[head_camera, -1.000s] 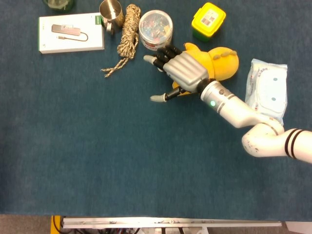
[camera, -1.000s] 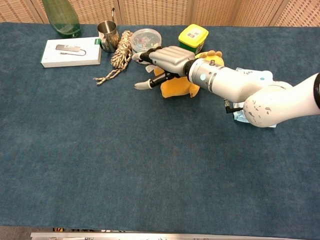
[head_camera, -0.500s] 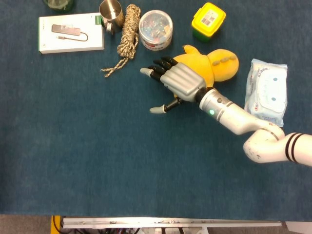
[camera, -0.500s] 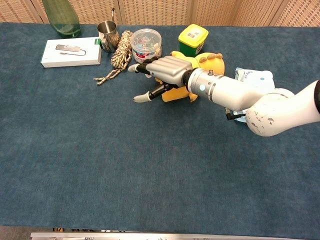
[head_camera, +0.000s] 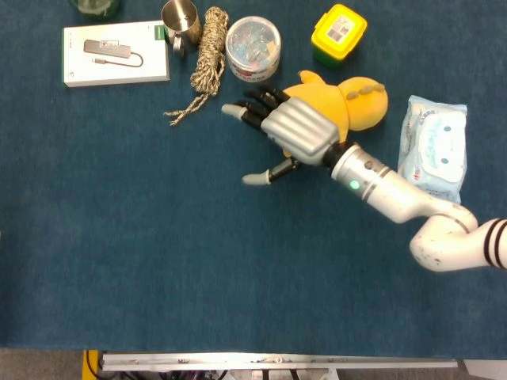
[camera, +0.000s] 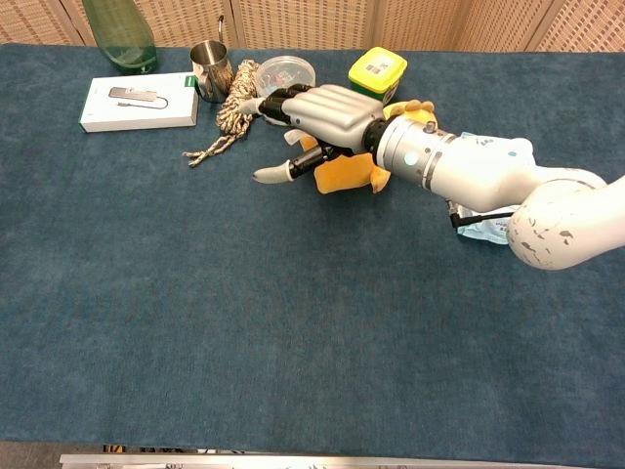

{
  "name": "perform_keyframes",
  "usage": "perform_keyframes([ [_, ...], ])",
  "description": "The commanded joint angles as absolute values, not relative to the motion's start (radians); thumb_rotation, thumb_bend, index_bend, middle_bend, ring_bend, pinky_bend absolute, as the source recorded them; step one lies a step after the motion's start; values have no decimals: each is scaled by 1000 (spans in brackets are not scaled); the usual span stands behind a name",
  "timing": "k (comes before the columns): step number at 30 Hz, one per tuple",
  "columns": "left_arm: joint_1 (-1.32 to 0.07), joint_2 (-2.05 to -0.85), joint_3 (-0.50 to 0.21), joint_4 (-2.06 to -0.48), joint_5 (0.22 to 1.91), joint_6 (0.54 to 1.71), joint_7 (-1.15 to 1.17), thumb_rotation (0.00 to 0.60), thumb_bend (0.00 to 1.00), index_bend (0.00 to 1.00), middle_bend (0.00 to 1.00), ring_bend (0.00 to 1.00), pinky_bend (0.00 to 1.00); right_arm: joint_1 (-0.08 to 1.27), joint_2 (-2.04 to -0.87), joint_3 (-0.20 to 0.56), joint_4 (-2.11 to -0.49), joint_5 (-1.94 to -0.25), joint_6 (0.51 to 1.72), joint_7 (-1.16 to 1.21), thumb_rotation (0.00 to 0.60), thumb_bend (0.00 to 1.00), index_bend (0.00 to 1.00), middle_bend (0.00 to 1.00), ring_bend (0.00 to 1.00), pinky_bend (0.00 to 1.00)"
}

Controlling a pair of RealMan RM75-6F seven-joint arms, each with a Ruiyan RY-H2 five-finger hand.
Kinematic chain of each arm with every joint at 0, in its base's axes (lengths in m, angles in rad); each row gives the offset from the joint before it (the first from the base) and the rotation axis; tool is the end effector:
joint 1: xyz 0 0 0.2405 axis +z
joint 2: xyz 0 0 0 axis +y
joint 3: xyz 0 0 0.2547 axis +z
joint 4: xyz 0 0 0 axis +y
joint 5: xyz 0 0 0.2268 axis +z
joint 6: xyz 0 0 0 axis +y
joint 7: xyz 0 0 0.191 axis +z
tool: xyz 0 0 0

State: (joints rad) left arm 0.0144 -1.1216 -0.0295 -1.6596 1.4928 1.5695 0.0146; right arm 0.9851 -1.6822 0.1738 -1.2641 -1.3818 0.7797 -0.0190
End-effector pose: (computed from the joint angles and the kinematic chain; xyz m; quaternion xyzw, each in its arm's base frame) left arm -0.3237 0.1924 0.1490 -0.5533 -0.4093 -0.3865 0.6140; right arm -0.0372 -0.3969 -0.1109 0.8215 -0.3115 0.4032 0.2561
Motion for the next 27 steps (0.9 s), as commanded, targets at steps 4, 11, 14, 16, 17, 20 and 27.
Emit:
perform_keyframes([
  [4,11,-1123,-31,-1657,1492,1564,15,600,136,141,150,157,52,982,-1679,184,-1239,-1352,773,-31,98,0,77,153,0,0],
  [11,12,-1125,-32,-1647,1481,1559,9,600,136,141,150,157,52,990,-1731,168,-1149,-1326,729,-32,97,0,77,153,0,0],
  [14,14,-1126,-33,-1643,1477,1560,6,600,136,141,150,157,52,996,-1757,154,-1117,-1333,714,-31,99,0,77,153,0,0],
  [16,15,-1127,-34,-1641,1476,1561,3,600,136,141,150,157,52,1000,-1774,147,-1100,-1340,706,-31,99,0,77,153,0,0],
  [17,16,-1127,-34,-1640,1476,1561,2,600,136,141,149,157,52,1002,-1780,144,-1094,-1343,703,-31,98,0,77,153,0,0],
  [20,17,-1127,-33,-1637,1475,1562,0,600,136,141,150,157,52,1007,-1796,140,-1085,-1355,704,-28,98,0,77,153,0,0],
  [27,21,-1129,-32,-1633,1475,1565,-6,600,136,141,149,157,52,1009,-1801,136,-1109,-1380,719,-18,97,0,77,153,0,0],
])
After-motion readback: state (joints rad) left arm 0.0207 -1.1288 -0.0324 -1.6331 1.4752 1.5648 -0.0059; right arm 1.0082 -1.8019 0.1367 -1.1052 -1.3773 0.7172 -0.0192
